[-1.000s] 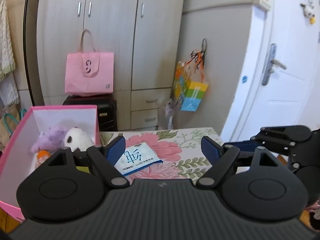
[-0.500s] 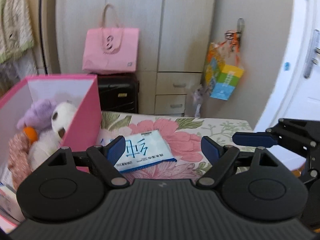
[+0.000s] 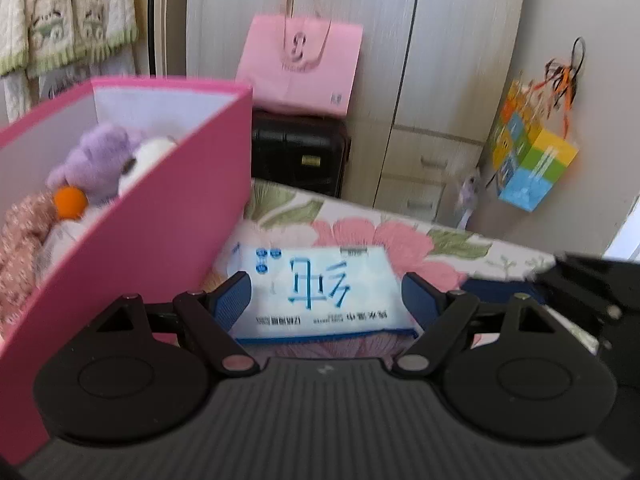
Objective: Organize soft objects
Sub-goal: 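Close the left gripper on the blue-printed wipes pack while the right gripper pinches its edge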
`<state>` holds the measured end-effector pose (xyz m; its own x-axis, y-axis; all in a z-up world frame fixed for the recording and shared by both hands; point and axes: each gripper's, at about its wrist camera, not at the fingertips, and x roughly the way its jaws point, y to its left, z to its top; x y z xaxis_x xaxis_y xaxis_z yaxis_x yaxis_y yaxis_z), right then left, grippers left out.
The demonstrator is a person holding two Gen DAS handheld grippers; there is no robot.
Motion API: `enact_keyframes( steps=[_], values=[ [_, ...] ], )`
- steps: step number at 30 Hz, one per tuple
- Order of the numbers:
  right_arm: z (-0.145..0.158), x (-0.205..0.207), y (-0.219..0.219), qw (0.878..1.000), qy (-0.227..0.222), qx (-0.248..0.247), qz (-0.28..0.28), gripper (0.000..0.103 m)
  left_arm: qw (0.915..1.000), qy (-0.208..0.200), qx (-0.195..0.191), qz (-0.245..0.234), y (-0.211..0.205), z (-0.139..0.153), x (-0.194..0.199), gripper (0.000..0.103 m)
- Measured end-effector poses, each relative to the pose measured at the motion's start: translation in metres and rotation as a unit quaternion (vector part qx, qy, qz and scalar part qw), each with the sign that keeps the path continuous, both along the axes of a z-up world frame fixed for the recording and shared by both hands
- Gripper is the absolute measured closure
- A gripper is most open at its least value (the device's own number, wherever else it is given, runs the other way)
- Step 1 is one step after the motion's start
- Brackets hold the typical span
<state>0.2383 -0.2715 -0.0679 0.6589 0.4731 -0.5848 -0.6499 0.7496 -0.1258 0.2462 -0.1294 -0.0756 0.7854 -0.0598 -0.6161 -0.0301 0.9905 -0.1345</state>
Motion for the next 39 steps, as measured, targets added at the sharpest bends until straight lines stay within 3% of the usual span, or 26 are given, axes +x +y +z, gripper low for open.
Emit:
enact_keyframes(
  steps=[7, 10, 13, 18, 24, 27, 34, 39],
  values=[
    [-0.013, 0.030, 0.009, 0.999, 0.011, -0.012, 0.035, 0.037, 0.9992, 0.031, -0.023, 0.008, 0.009, -0.012, 0.014, 0.021],
    [-0.014, 0.043, 0.005, 0.998, 0.043, 0.017, 0.029, 0.036, 0.9989, 0.034, -0.030, 0.006, 0.012, -0.011, 0.018, 0.020],
    [-0.020, 0.049, 0.005, 0.998, 0.046, 0.014, 0.042, 0.031, 0.9989, 0.039, -0.027, -0.002, 0.008, -0.016, 0.023, 0.016],
    [-0.027, 0.058, 0.007, 0.996, 0.058, 0.037, 0.050, 0.029, 0.9977, 0.045, -0.048, -0.011, 0.009, -0.019, 0.027, 0.018],
    [-0.022, 0.053, 0.006, 0.995, 0.076, 0.058, 0.023, 0.063, 0.9971, 0.043, -0.048, -0.041, 0.006, -0.017, 0.026, 0.030],
    [-0.022, 0.044, 0.004, 0.995, 0.080, 0.060, 0.002, 0.074, 0.9955, 0.042, -0.048, -0.070, -0.001, -0.013, 0.020, 0.038],
    [-0.022, 0.012, -0.013, 0.992, 0.079, 0.071, -0.062, 0.081, 0.9866, 0.056, -0.072, -0.136, -0.019, -0.008, 0.011, 0.043],
    [-0.019, -0.006, -0.030, 0.991, 0.085, 0.067, -0.074, 0.082, 0.9822, 0.051, -0.087, -0.159, -0.020, -0.006, 0.004, 0.042]
  ],
)
